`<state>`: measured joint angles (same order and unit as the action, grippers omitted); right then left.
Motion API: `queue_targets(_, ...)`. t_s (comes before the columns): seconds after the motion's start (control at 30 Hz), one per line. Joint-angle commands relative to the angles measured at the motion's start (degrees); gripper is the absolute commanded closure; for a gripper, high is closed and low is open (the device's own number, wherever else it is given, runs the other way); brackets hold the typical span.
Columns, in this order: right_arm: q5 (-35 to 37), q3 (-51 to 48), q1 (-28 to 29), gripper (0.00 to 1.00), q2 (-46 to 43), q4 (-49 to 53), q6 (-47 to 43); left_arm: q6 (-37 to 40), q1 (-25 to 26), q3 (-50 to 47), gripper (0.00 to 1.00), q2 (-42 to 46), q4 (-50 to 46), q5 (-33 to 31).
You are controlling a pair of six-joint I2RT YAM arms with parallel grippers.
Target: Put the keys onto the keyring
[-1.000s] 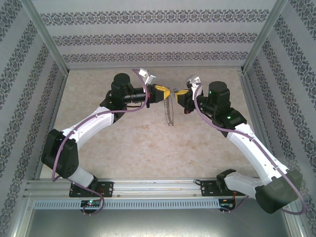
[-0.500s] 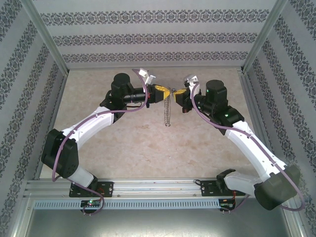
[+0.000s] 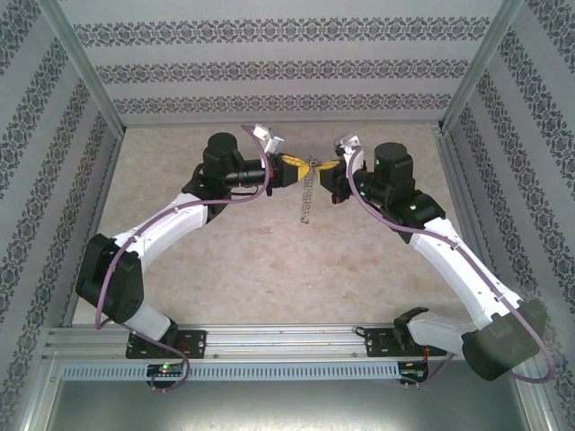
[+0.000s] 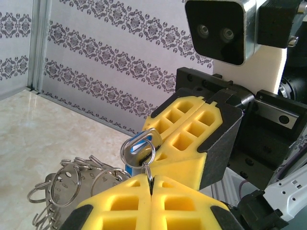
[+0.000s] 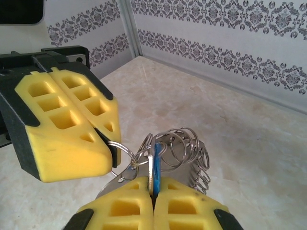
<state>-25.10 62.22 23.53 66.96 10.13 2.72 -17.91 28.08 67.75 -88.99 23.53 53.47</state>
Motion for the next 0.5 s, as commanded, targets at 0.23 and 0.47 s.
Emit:
queue_targets(0.23, 3.9, 2.7, -0.5, 1.0, 1.0, 0.2, -1.5, 0.7, 0.2, -1.2, 0.62, 1.8, 3.2, -2.4)
queue_targets(0.47, 4.1, 2.2, -1.6, 1.0, 2.3, 0.1, -1.5, 0.9, -0.4, -3.6, 0.56, 4.0, 3.7, -7.1)
